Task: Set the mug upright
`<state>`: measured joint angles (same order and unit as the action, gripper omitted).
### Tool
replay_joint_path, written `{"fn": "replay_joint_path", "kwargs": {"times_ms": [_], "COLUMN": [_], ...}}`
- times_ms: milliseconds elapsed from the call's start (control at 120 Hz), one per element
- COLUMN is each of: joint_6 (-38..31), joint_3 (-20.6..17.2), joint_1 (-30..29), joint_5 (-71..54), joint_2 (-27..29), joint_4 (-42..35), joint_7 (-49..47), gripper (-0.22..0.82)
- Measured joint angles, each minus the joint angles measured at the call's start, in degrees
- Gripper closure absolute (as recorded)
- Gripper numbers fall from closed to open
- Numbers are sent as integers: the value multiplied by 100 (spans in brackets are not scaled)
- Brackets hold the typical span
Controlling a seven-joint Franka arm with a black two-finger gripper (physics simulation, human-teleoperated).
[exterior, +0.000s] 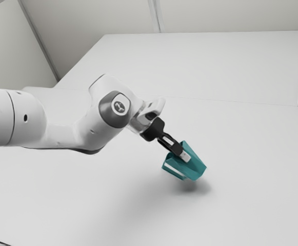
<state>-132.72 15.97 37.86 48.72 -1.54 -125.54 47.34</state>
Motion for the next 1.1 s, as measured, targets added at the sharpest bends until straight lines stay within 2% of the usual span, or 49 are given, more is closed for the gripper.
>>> {"fn": "replay_joint_path", "kwargs": {"times_ms": [517, 1100], "joint_6": [-332, -17], "joint_3": [35, 50], "joint_1": [-753, -1962], "joint_5": [-4005, -5123], "joint_2": [-18, -788], "joint_4": [329, 1075], "joint_7": [-1376, -2434], "gripper": [79, 79]}}
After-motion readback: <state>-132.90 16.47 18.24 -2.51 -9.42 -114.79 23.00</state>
